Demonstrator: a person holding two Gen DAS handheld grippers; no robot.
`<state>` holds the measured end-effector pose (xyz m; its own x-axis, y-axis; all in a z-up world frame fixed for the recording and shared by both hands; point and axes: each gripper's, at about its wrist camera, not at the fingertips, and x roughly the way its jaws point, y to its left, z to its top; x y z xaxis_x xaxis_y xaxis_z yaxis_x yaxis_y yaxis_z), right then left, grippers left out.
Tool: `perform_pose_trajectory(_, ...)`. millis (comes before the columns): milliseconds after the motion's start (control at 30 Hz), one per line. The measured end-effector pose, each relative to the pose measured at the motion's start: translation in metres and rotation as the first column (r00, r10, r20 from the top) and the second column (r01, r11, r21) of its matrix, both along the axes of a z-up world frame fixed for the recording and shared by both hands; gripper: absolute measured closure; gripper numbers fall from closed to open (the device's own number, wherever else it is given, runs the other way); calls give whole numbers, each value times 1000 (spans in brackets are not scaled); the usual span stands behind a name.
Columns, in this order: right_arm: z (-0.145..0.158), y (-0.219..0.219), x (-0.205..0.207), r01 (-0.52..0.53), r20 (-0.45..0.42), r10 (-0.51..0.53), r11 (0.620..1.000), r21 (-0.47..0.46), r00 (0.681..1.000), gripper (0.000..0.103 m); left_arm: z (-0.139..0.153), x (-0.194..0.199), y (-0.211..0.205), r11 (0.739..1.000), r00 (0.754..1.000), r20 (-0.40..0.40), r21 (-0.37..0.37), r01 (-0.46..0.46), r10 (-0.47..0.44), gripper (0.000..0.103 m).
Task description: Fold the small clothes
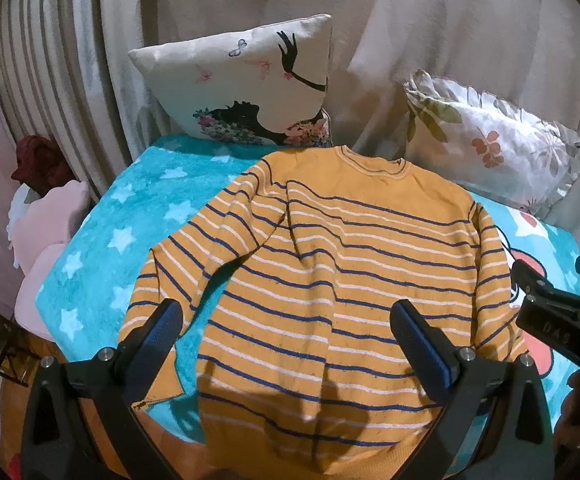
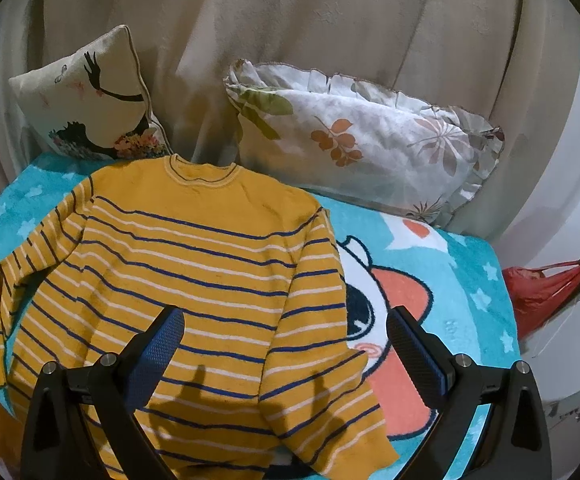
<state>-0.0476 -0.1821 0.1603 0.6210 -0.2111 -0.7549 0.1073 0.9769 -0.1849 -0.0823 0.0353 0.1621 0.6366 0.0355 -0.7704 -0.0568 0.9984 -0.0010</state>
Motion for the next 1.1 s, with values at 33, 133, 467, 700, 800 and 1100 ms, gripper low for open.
perform_pose_trajectory(33,-1,0,1,0,-4,0,1000,-1,1000,1,0,0,0,1000,1000,-1,-1,-2,2,0)
perform_pose_trajectory(133,-3,-2,4,-4,-15,3,1000,-9,1000,1,-2,2,-3,1000,1000,-11,14,-6,6,0)
perform_pose_trajectory(467,-8,-6,9,2,-45,-3,1000,-18,999,1,-12,7,-11,997,999,-41,69,-20,23,0)
perform_pose_trajectory(700,-15,-5,16,-1,-65,1,1000,-6,998,1,-18,12,-15,996,998,-52,91,-18,23,0)
perform_pose_trajectory(800,-17,-3,17,-6,-73,6,1000,-4,997,1,-20,13,-16,996,998,-64,92,-7,13,0)
perform_pose_trajectory(1100,-24,4,19,-16,-90,15,1000,-3,996,1,-28,17,-16,997,995,-101,73,8,-1,0)
